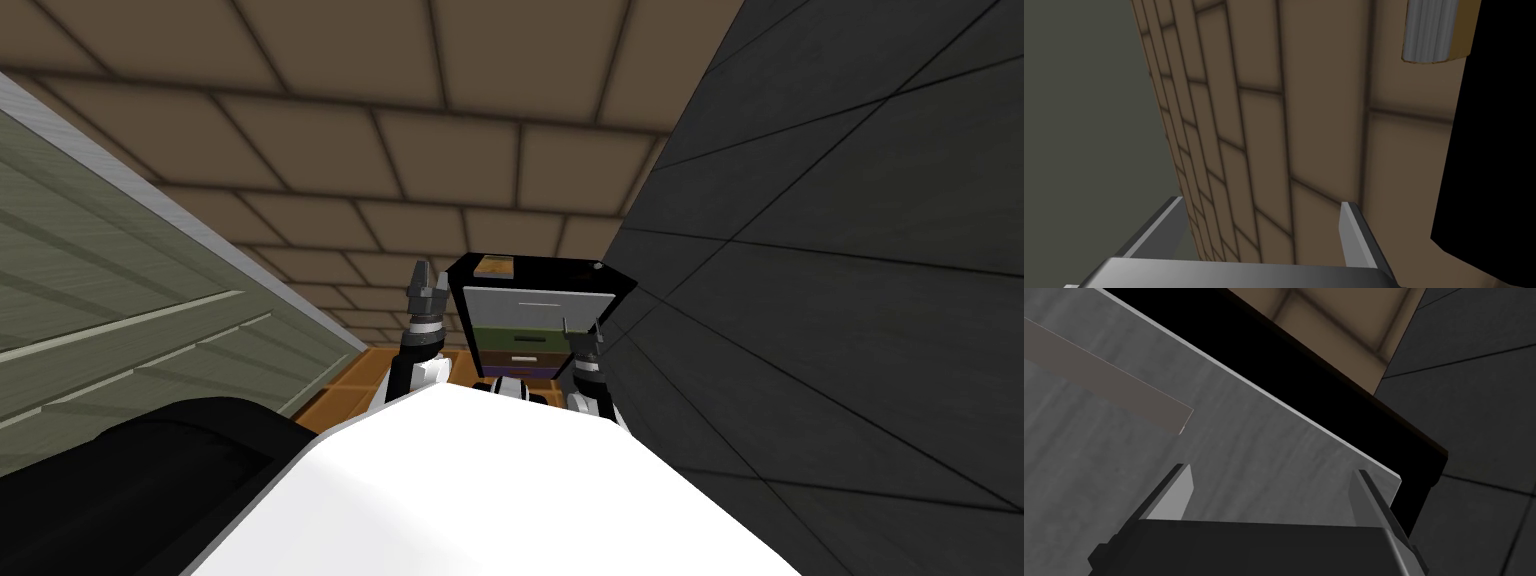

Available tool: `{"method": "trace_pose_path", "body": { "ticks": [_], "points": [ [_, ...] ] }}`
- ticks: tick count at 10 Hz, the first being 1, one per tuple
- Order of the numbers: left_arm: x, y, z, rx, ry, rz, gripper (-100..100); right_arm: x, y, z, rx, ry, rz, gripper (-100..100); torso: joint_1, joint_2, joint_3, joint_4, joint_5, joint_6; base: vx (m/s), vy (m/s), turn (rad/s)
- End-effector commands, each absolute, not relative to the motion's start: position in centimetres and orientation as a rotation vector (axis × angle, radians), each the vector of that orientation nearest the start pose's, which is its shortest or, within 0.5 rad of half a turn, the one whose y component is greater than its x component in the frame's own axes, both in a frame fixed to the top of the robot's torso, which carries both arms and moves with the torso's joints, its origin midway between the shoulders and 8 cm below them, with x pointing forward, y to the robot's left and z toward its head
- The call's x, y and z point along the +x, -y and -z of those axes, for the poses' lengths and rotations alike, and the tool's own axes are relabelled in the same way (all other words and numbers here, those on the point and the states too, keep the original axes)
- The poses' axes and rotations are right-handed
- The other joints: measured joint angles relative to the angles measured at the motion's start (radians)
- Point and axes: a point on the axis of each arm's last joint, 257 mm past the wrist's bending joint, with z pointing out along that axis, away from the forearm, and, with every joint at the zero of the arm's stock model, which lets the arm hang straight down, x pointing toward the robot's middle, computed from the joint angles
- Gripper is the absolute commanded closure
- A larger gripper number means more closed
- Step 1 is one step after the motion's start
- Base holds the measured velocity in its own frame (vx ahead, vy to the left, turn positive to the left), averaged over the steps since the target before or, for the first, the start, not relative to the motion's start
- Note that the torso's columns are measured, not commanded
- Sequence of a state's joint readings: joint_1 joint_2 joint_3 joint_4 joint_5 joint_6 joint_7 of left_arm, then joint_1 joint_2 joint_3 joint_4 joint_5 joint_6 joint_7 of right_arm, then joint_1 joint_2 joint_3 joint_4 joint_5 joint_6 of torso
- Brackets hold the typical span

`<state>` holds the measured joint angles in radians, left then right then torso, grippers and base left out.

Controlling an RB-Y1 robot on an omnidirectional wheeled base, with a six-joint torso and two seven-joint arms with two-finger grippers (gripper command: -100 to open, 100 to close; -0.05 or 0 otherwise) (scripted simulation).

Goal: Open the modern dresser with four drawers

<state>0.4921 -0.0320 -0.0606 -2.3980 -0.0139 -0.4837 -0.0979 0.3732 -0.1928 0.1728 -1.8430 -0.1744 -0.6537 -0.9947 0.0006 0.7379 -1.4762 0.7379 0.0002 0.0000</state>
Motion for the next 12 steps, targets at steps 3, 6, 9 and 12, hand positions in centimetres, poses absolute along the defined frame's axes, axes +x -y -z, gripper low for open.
{"method": "trace_pose_path", "body": {
  "ticks": [3, 6, 9, 12],
  "points": [
    [32.3, -25.8, -7.5, -0.559, -0.537, 1.285, 0, 40.2, 22.6, 12.5, -1.676, 0.375, 2.942, -100, 0.000, 0.000, 0.000, 0.000, 0.000, 0.000, 0.007, 0.030, -0.005],
    [32.3, -25.8, -7.5, -0.559, -0.537, 1.285, 0, 40.4, 22.1, 13.7, -1.660, 0.277, 2.850, -100, 0.000, 0.000, 0.000, 0.000, 0.000, 0.000, 0.005, 0.028, -0.004],
    [32.3, -25.8, -7.5, -0.559, -0.537, 1.285, 0, 40.6, 21.5, 15.0, -1.644, 0.185, 2.756, -100, 0.000, 0.000, 0.000, 0.000, 0.000, 0.000, 0.007, 0.033, -0.006],
    [32.3, -25.8, -7.5, -0.559, -0.537, 1.285, 0, 40.8, 20.9, 16.3, -1.626, 0.099, 2.663, -100, 0.000, 0.000, 0.000, 0.000, 0.000, 0.000, 0.003, 0.031, -0.005]
  ]
}}
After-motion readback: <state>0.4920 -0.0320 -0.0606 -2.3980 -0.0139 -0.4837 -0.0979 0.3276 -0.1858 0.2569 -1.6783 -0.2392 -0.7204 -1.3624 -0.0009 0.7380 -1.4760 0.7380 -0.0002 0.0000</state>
